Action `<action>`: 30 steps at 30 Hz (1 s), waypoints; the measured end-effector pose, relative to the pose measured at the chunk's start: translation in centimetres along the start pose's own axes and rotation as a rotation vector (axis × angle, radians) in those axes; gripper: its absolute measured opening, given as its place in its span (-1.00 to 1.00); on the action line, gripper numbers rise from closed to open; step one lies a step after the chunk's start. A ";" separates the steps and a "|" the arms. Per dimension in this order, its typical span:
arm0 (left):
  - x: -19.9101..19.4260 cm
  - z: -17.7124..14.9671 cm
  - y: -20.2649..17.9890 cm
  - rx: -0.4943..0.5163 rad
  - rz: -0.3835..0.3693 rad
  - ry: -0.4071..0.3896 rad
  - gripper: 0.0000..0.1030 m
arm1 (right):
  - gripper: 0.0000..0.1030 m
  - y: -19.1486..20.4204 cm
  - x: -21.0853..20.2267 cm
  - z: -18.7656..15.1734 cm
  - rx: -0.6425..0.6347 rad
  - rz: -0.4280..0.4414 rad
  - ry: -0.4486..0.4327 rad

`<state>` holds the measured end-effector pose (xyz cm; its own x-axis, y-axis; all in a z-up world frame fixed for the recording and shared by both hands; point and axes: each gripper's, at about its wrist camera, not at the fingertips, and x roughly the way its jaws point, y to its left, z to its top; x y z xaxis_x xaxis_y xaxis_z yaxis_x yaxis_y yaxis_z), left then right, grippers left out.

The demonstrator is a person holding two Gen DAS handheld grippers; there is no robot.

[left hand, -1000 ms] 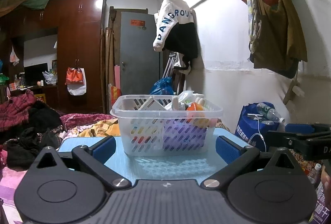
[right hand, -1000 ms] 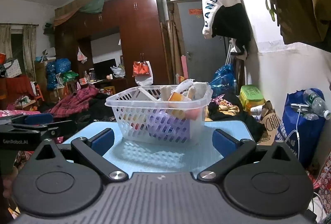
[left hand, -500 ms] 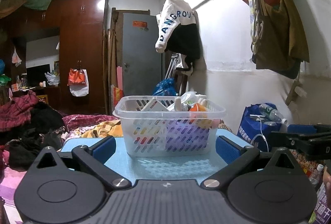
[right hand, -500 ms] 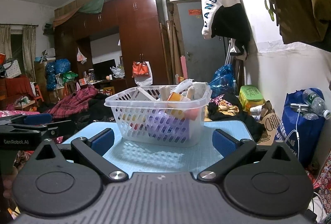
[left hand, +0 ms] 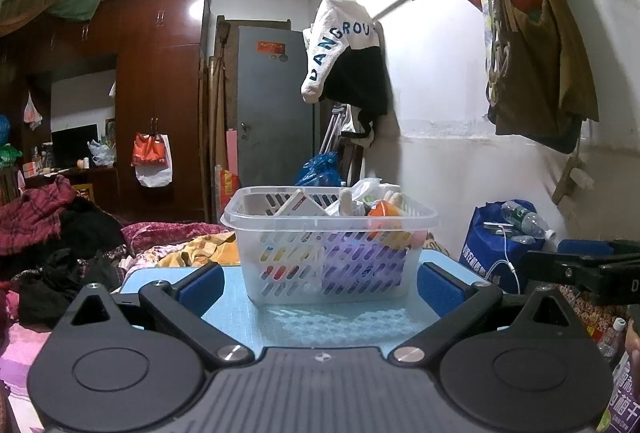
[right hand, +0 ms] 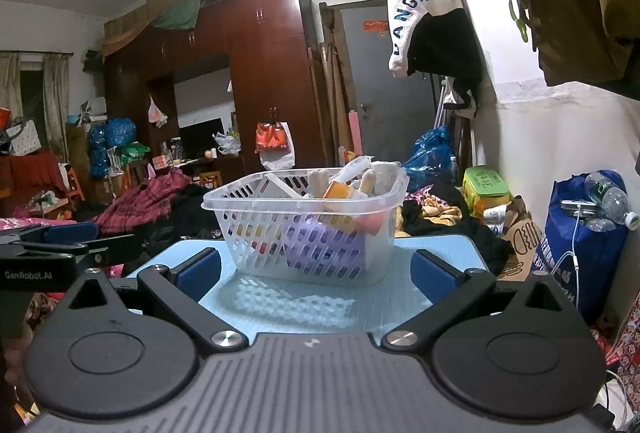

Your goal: Organize objects

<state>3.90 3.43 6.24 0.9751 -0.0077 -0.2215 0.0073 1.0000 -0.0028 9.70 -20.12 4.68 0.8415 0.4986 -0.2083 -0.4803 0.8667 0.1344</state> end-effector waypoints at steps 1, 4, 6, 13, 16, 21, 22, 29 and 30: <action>0.0 0.0 0.0 -0.001 0.000 0.000 1.00 | 1.00 0.0 0.0 0.0 0.000 0.000 0.000; 0.0 0.0 0.0 0.001 -0.003 0.002 1.00 | 1.00 0.0 0.0 0.0 -0.002 0.002 0.001; 0.1 -0.1 0.0 0.001 -0.005 0.004 1.00 | 1.00 0.0 0.0 0.1 -0.004 0.001 0.001; 0.2 -0.1 0.0 -0.002 -0.005 0.009 1.00 | 1.00 0.0 0.0 0.1 -0.003 0.002 0.001; 0.3 0.0 0.0 -0.004 -0.004 0.007 1.00 | 1.00 0.1 0.0 0.1 -0.005 0.001 0.001; 0.3 -0.1 0.0 -0.002 -0.005 0.010 1.00 | 1.00 0.1 0.0 0.0 -0.005 0.002 0.003; 0.3 -0.1 0.0 -0.002 -0.005 0.011 1.00 | 1.00 0.1 -0.1 0.0 -0.005 0.002 0.003; 0.3 -0.1 0.0 0.001 -0.007 0.013 1.00 | 1.00 0.1 0.0 0.1 -0.005 0.002 0.002; 0.3 -0.1 0.0 0.001 -0.008 0.013 1.00 | 1.00 0.1 0.0 0.1 -0.005 0.002 0.002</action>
<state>4.17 3.40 6.05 0.9721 -0.0159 -0.2341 0.0156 0.9999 -0.0032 9.66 -20.08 4.75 0.8398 0.5005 -0.2102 -0.4833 0.8657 0.1301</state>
